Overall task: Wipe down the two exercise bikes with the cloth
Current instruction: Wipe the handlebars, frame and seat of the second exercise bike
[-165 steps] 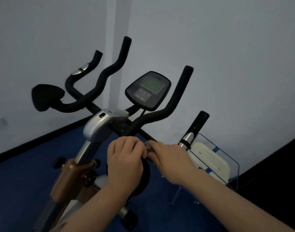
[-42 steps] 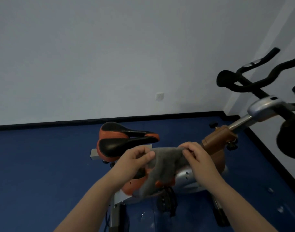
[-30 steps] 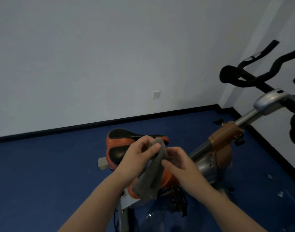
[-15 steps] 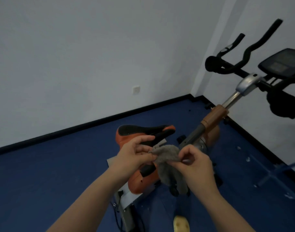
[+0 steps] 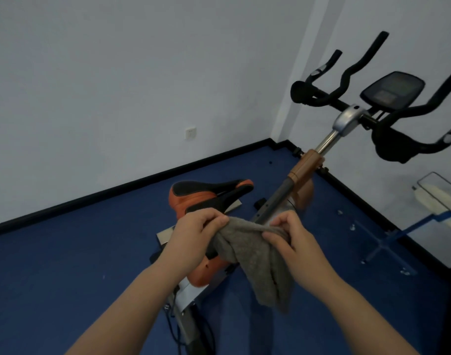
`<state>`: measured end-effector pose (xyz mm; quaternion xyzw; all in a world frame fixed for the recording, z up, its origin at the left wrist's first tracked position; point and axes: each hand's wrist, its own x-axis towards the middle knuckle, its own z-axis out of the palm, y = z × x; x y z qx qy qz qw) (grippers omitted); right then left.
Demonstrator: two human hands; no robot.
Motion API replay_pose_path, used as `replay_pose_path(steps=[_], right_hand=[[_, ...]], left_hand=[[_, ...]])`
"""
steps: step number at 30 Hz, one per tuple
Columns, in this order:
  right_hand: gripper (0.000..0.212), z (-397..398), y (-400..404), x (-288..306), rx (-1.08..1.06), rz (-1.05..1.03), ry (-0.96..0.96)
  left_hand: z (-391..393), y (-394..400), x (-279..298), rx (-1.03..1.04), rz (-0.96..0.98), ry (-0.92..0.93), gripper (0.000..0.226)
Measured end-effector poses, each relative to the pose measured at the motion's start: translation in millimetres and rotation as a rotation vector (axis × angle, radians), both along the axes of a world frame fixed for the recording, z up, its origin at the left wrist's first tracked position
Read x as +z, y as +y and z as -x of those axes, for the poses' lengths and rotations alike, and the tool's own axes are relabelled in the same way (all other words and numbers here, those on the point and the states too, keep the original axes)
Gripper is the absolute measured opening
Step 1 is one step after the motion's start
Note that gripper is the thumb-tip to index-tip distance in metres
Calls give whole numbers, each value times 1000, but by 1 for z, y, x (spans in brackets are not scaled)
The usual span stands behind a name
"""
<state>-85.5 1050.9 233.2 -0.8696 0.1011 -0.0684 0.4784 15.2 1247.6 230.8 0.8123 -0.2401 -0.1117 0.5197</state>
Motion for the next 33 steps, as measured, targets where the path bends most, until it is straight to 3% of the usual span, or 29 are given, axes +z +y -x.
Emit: replay_pose_path(steps=[6, 9, 14, 19, 22, 28, 33], right_hand=[[51, 20, -45, 17, 237, 587, 21], [48, 29, -63, 24, 297, 541, -12], [22, 35, -85, 32, 331, 351, -79], [3, 40, -110, 25, 392, 262, -107], [13, 45, -123, 20, 375, 207, -81], [25, 54, -137, 9, 311, 161, -100], [18, 59, -140, 8, 207, 162, -176]], left_hand=[[10, -15, 10, -88, -246, -274, 35], [20, -31, 15, -27, -143, -227, 38], [41, -52, 20, 40, 72, -31, 60], [52, -52, 14, -129, -48, 47, 46], [59, -54, 9, -110, -162, 24, 30], [71, -61, -1, -82, -112, 15, 19], [81, -73, -7, -2, -157, -13, 35]])
